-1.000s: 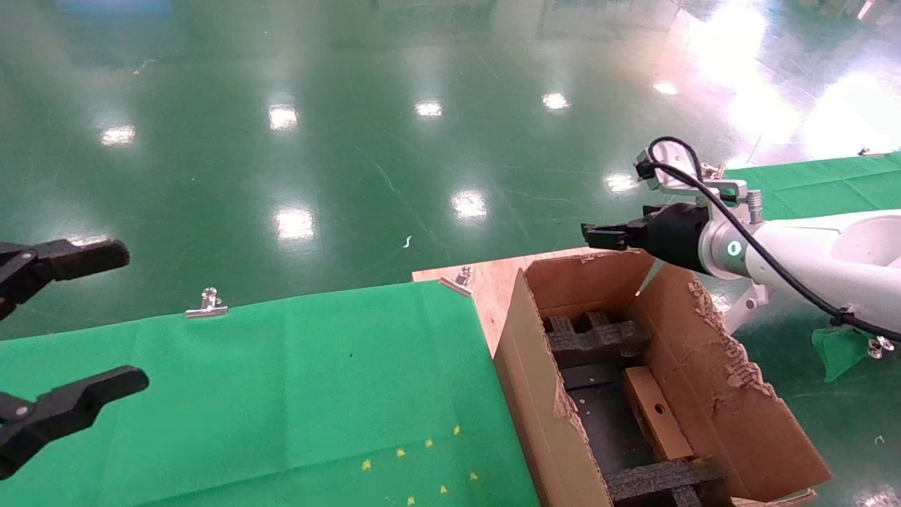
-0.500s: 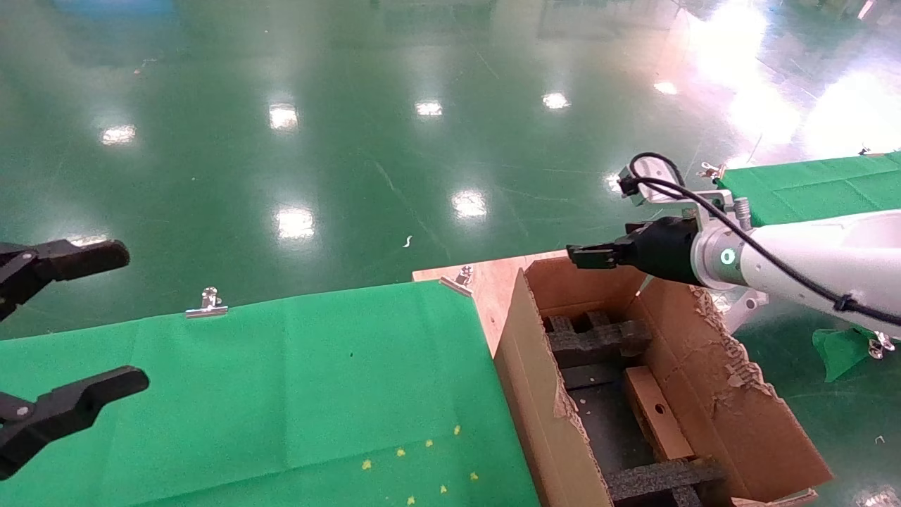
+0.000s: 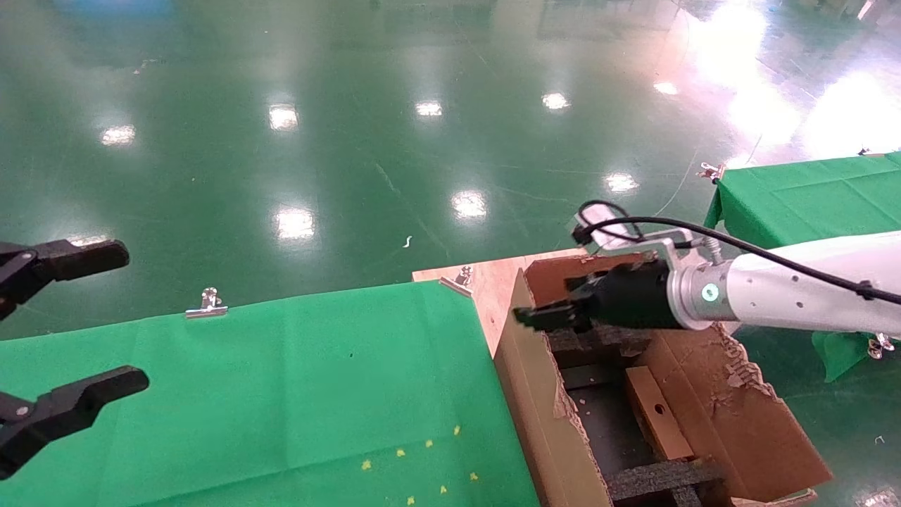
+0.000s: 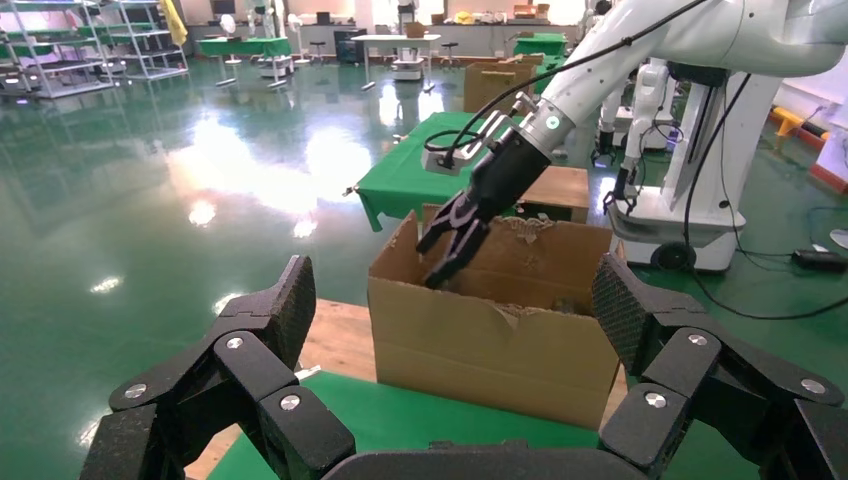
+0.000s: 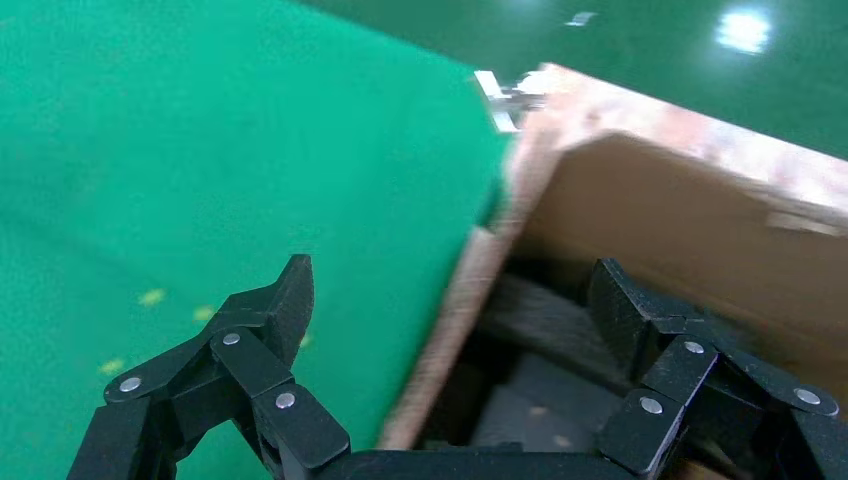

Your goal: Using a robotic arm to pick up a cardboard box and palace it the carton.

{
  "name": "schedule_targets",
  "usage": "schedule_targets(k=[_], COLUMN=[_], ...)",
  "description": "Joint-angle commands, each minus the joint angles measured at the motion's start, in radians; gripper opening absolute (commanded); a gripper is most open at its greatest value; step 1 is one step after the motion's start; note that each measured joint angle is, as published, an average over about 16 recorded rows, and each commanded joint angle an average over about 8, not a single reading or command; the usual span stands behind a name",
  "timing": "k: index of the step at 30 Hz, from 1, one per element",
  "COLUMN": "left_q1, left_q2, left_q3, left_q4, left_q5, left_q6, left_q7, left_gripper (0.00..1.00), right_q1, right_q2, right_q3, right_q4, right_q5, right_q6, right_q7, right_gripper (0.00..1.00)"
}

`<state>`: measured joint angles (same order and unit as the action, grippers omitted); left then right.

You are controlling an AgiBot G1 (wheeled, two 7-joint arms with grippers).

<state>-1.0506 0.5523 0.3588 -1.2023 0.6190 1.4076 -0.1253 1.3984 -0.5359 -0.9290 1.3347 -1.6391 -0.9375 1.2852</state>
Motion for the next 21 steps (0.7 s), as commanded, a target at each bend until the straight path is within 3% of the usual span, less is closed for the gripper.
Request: schedule_targets(k=[1,21], left_q1=[0.0,0.0], left_q2=[0.0,0.0], left_q3=[0.0,0.0], left_q4=[0.0,0.0], left_q5=[0.0,0.0], left_q6=[0.0,0.0], left_q7=[0.0,0.0], left_gripper=[1.0,1.0], right_q1=[-0.018,-0.195], right_q2=[-0.004,-0.045], right_q3=[0.036,0.391], right_q4=[-0.003,-0.03], right_q5=[0.05,0.548], right_q6=[-0.031,-0.336], right_q7=[-0.06,-0.662], right_gripper=[1.0,1.0])
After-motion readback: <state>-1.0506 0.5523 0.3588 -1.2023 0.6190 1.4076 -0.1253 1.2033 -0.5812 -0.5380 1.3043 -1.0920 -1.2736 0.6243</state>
